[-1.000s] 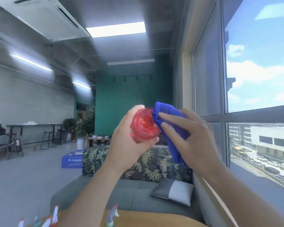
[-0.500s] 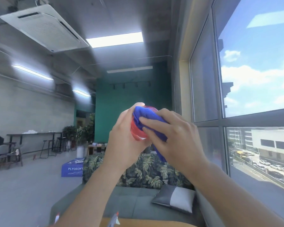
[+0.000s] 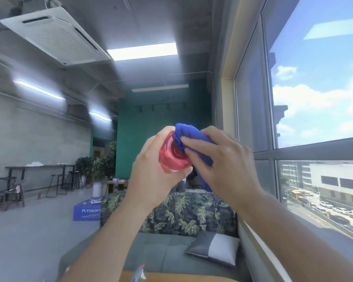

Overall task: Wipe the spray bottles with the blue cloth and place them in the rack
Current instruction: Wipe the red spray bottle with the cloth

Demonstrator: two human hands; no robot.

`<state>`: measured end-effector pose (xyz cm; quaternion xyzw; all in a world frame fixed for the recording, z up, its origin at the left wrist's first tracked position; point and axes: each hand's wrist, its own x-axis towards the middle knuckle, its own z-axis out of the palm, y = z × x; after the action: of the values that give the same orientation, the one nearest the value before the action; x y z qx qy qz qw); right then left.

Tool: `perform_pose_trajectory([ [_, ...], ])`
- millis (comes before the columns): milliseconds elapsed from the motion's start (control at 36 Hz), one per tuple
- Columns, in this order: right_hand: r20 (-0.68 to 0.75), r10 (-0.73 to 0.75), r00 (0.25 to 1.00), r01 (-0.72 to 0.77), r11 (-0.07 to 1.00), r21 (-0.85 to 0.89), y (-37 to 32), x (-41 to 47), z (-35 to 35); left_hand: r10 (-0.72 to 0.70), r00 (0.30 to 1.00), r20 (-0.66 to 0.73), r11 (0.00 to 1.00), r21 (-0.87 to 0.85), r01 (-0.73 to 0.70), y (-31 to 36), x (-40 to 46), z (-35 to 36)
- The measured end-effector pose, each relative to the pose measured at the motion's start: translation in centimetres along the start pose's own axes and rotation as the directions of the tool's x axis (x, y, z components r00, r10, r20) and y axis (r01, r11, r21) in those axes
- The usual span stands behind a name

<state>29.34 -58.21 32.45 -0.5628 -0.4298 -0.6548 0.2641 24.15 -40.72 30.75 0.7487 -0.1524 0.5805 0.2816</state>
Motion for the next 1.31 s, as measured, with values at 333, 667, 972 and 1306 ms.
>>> perform_pose_trajectory([
  [333,0.075,-0.066,0.995,0.066,0.998,0.002,1.3,-1.8,-0.5,0.003,1.000,0.004,1.000,0.028,-0.003,-0.6,-0.3,-0.8],
  [667,0.074,0.302,0.950,-0.310,0.901,0.302,2.5,-2.3,2.0,-0.017,0.998,0.068,1.000,0.010,0.016,-3.2,-1.2,0.4],
  [972,0.554,0.542,0.632,-0.772,0.374,0.514,1.8,-11.8,8.3,-0.233,0.935,0.267,0.947,-0.155,0.280,-9.5,-10.3,2.3],
  [1306,0.794,0.562,0.231,-0.966,0.035,0.256,-2.2,-26.6,15.2,-0.682,0.703,0.204,0.630,-0.325,0.705,-17.6,-23.1,5.8],
])
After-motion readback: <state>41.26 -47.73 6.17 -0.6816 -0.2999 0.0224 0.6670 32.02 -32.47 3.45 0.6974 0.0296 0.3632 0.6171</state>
